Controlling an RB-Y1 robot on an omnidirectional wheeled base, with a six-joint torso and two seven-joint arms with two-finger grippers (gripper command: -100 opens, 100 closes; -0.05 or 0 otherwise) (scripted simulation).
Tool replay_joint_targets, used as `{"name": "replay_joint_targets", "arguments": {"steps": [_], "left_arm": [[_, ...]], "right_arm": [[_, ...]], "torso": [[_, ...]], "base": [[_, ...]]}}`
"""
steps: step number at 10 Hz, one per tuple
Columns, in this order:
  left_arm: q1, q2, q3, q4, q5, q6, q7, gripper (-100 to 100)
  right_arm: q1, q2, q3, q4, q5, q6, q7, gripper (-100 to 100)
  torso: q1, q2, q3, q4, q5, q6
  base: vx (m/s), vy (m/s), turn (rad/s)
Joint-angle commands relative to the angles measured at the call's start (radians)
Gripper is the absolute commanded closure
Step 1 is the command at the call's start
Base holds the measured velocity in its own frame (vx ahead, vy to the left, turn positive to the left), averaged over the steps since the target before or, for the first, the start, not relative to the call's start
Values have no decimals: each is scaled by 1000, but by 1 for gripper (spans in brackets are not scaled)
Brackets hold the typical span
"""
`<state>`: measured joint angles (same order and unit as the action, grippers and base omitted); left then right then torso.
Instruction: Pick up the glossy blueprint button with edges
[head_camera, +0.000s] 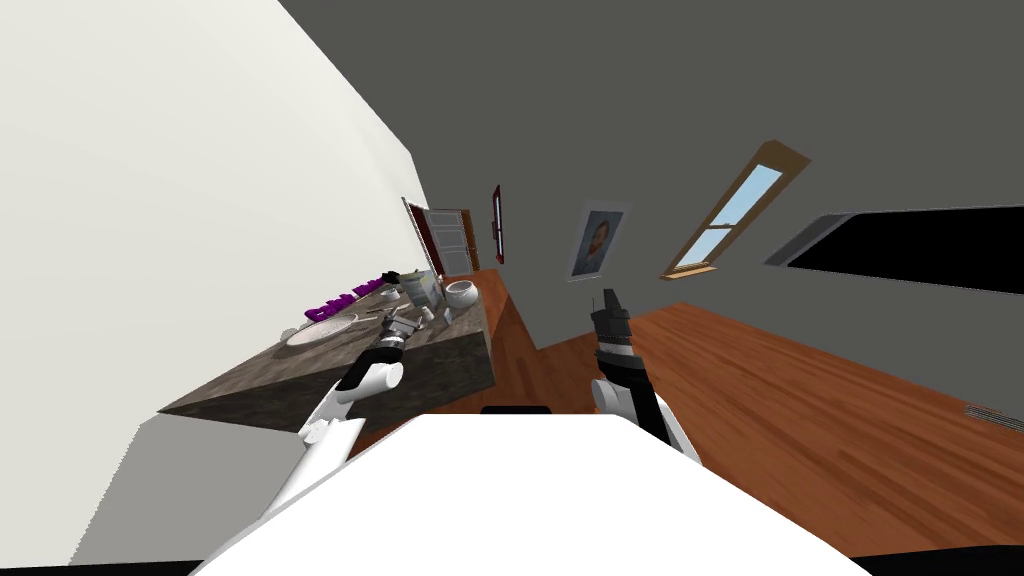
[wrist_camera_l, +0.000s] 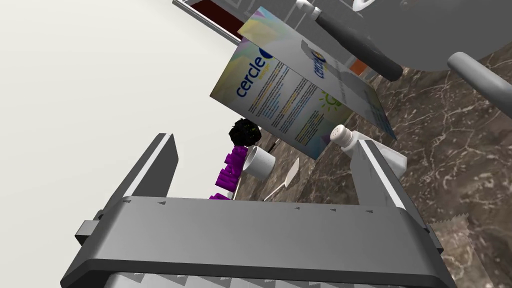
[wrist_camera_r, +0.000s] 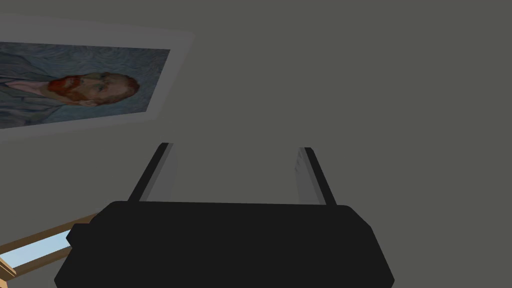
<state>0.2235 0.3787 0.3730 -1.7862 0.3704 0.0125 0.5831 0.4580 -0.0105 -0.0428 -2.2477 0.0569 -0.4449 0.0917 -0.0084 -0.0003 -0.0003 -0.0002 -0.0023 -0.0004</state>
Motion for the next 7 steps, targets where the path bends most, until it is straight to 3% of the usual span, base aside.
{"name": "replay_joint_targets", "arguments": {"steps": [1, 2, 3, 4, 7], "left_arm": [[-22, 28, 22, 50, 31, 37, 50, -100], [-22, 28, 22, 52, 31, 37, 50, -100], [-47, 46, 37, 89, 55, 69, 83, -100], [-47, 46, 37, 94, 55, 69, 83, -100], [-100, 80, 61, 181, 106, 134, 147, -100]], "right_arm": [[0, 0, 0, 0, 0, 0, 0, 0], [0, 0, 0, 0, 0, 0, 0, 0], [0, 0, 0, 0, 0, 0, 0, 0], [0, 0, 0, 0, 0, 0, 0, 0], [0, 0, 0, 0, 0, 0, 0, 0]], "torso": [[0, 0, 0, 0, 0, 0], [0, 1, 1, 0, 0, 0], [2, 2, 1, 0, 0, 0], [3, 1, 1, 0, 1, 0], [4, 1, 1, 0, 1, 0]], "base": [[4, -141, -48], [-1, -97, -18], [15, -83, -40], [16, -70, -24], [10, -81, -31]]}}
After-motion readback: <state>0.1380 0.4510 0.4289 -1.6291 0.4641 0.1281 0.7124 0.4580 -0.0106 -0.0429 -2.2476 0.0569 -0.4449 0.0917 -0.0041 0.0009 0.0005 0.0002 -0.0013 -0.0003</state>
